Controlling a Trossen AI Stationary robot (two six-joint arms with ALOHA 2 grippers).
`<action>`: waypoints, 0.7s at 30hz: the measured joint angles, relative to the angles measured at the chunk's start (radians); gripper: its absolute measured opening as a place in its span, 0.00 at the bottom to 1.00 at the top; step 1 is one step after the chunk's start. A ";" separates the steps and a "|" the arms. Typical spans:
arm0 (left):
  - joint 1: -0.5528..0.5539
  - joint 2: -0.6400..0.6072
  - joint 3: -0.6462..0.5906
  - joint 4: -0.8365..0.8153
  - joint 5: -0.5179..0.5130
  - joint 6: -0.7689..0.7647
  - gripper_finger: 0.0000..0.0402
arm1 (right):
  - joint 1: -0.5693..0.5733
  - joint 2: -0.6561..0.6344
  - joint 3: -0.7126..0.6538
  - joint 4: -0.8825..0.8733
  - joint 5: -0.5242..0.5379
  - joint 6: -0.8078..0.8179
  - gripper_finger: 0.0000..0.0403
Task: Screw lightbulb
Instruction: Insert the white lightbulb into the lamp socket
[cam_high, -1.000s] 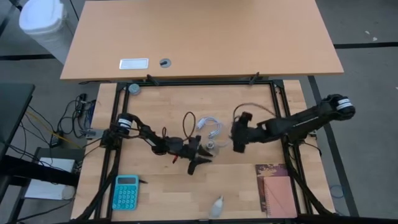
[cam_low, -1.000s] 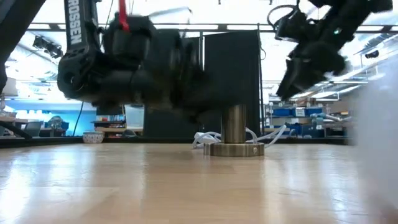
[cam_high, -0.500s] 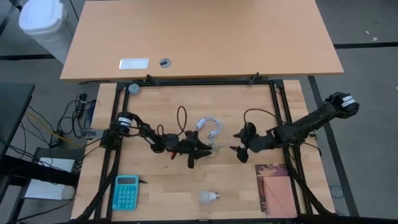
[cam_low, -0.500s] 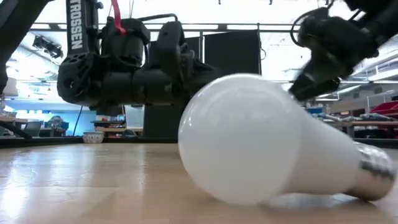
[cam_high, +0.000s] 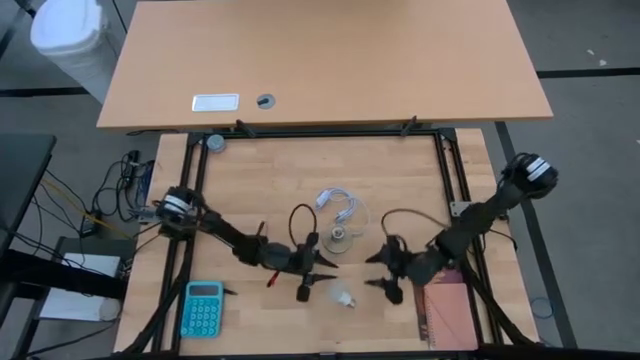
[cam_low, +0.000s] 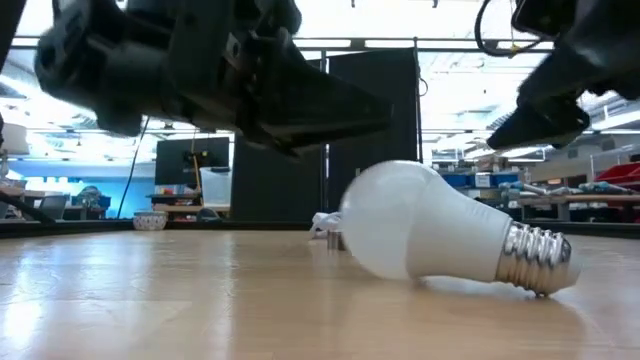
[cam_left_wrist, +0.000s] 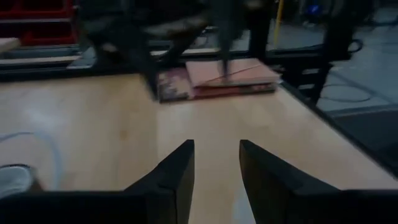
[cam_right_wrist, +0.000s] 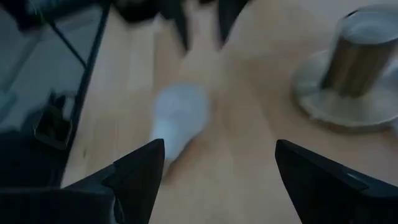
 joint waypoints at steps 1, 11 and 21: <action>-0.010 -0.017 0.000 -0.026 -0.023 0.005 0.33 | 0.013 0.039 0.032 -0.027 0.011 0.002 0.76; -0.057 -0.209 0.061 -0.478 -0.093 -0.036 0.33 | 0.053 0.311 0.355 -0.432 0.024 0.289 0.76; -0.124 -0.164 0.174 -0.711 -0.056 -0.068 0.33 | 0.059 0.402 0.406 -0.455 -0.021 0.356 0.76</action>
